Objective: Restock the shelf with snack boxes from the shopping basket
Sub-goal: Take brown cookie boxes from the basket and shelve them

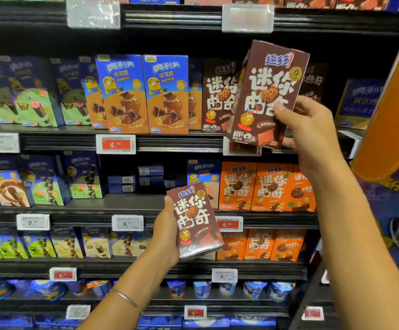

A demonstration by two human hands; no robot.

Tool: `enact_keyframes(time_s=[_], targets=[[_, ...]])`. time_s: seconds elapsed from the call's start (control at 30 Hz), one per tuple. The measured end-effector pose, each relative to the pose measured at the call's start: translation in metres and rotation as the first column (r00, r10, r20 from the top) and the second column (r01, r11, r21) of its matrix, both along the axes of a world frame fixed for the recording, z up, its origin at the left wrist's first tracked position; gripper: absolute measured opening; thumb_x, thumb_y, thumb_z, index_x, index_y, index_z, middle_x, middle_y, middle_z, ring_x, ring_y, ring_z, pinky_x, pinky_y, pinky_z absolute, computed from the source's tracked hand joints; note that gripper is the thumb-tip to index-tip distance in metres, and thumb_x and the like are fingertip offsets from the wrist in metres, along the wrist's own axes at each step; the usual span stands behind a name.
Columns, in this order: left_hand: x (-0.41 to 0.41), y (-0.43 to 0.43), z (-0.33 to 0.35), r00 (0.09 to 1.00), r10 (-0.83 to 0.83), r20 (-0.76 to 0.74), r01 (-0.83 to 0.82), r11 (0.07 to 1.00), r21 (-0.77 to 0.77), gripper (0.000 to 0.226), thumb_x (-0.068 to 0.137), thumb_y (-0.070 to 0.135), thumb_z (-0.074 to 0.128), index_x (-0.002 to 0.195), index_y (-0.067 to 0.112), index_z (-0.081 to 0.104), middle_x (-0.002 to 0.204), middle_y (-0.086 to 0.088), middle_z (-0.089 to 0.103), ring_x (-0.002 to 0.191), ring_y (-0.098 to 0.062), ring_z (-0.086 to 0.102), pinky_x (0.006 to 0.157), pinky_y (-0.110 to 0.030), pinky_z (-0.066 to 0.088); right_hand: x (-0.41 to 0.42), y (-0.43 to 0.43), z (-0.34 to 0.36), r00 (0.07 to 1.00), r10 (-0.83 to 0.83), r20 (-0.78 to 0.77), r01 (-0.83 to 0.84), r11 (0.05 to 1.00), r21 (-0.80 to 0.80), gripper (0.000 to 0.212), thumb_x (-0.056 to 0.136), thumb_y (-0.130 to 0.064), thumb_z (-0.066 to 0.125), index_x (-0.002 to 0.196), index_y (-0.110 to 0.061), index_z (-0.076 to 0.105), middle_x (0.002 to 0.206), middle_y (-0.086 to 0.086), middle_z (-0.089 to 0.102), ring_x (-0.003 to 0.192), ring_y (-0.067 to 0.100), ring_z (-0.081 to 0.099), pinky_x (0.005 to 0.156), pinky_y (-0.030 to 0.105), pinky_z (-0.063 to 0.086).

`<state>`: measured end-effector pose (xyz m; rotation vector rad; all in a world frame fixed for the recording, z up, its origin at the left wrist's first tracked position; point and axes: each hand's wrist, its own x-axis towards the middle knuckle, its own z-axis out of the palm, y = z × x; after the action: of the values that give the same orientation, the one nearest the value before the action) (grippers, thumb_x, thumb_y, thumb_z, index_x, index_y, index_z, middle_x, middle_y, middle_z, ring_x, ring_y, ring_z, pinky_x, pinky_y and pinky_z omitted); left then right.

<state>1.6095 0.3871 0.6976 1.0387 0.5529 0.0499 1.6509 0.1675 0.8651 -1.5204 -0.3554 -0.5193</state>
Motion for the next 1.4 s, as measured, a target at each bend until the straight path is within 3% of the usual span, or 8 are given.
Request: enact_keyframes(time_s=[0.33, 0.5, 0.63, 0.83, 1.1, 1.2, 1.3, 1.4], targets=[[-0.003, 0.004, 0.005, 1.000, 0.016, 0.014, -0.017, 1.000, 0.026, 0.058, 0.105, 0.064, 0.040, 0.106, 0.016, 0.073, 0.086, -0.010, 0.082, 0.066, -0.027, 0.079, 0.065, -0.040, 0.060, 0.041, -0.009, 0.019, 0.988, -0.142, 0.062, 0.144, 0.989, -0.023, 0.021, 0.100, -0.022, 0.062, 0.121, -0.024, 0.061, 0.112, -0.014, 0.069, 0.097, -0.001, 0.070, 0.073, 0.018, 0.058], [-0.004, 0.004, 0.005, 1.000, 0.009, 0.007, -0.009, 1.000, 0.016, 0.059, 0.105, 0.064, 0.040, 0.107, 0.015, 0.073, 0.086, -0.011, 0.082, 0.066, -0.028, 0.079, 0.064, -0.040, 0.060, 0.063, -0.012, 0.007, 0.968, -0.238, 0.082, 0.249, 0.955, -0.161, 0.029, 0.102, -0.024, 0.059, 0.130, -0.019, 0.059, 0.123, -0.004, 0.067, 0.109, 0.010, 0.067, 0.090, 0.037, 0.059], [-0.004, 0.000, 0.005, 1.000, -0.007, 0.012, 0.007, 1.000, 0.010, 0.059, 0.106, 0.063, 0.039, 0.103, 0.015, 0.073, 0.084, -0.011, 0.082, 0.065, -0.028, 0.079, 0.054, -0.037, 0.062, 0.072, -0.010, -0.001, 0.946, -0.292, 0.137, 0.318, 0.917, -0.242, 0.027, 0.103, -0.030, 0.057, 0.128, -0.021, 0.062, 0.118, -0.007, 0.067, 0.107, 0.010, 0.067, 0.091, 0.039, 0.059], [-0.004, -0.005, 0.006, 1.000, -0.009, 0.016, 0.009, 1.000, 0.025, 0.055, 0.107, 0.059, 0.040, 0.104, 0.015, 0.073, 0.085, -0.010, 0.082, 0.068, -0.028, 0.079, 0.073, -0.044, 0.062, 0.089, -0.007, 0.000, 0.914, -0.368, 0.174, 0.405, 0.864, -0.298, 0.029, 0.103, -0.030, 0.058, 0.128, -0.017, 0.060, 0.126, 0.000, 0.067, 0.109, 0.012, 0.063, 0.087, 0.031, 0.057], [-0.004, -0.008, 0.006, 0.998, -0.035, 0.044, 0.035, 0.999, 0.001, 0.055, 0.107, 0.059, 0.040, 0.107, 0.015, 0.073, 0.088, -0.011, 0.082, 0.084, -0.033, 0.077, 0.086, -0.050, 0.061, 0.101, -0.005, -0.004, 0.863, -0.458, 0.213, 0.505, 0.795, -0.335, 0.035, 0.100, -0.033, 0.061, 0.130, -0.015, 0.058, 0.133, 0.008, 0.056, 0.125, 0.022, 0.053, 0.100, 0.039, 0.048], [-0.002, -0.008, 0.005, 0.998, -0.043, 0.051, 0.041, 0.999, 0.035, 0.056, 0.107, 0.060, 0.039, 0.106, 0.016, 0.073, 0.088, -0.009, 0.082, 0.075, -0.029, 0.079, 0.080, -0.047, 0.063, 0.101, -0.007, -0.006, 0.870, -0.453, 0.195, 0.493, 0.797, -0.347, 0.047, 0.100, -0.037, 0.060, 0.140, -0.015, 0.052, 0.139, 0.008, 0.052, 0.125, 0.019, 0.052, 0.102, 0.035, 0.046], [-0.003, -0.012, 0.005, 0.994, -0.050, 0.099, 0.037, 0.991, 0.131, 0.059, 0.110, 0.056, 0.036, 0.120, 0.010, 0.070, 0.109, -0.017, 0.080, 0.100, -0.040, 0.076, 0.098, -0.062, 0.057, 0.087, -0.009, -0.015, 0.875, -0.450, 0.177, 0.483, 0.836, -0.261, 0.068, 0.099, -0.047, 0.059, 0.153, -0.013, 0.038, 0.142, 0.005, 0.046, 0.119, 0.012, 0.053, 0.094, 0.016, 0.043], [-0.003, -0.019, 0.007, 0.977, -0.027, 0.214, -0.021, 0.976, 0.218, 0.053, 0.110, 0.054, 0.036, 0.125, 0.012, 0.064, 0.118, -0.018, 0.075, 0.109, -0.039, 0.074, 0.101, -0.062, 0.056, 0.057, -0.002, -0.032, 0.830, -0.457, 0.321, 0.507, 0.857, -0.091, 0.049, 0.098, -0.040, 0.060, 0.138, -0.014, 0.050, 0.130, 0.004, 0.052, 0.105, 0.002, 0.055, 0.084, 0.004, 0.041]])
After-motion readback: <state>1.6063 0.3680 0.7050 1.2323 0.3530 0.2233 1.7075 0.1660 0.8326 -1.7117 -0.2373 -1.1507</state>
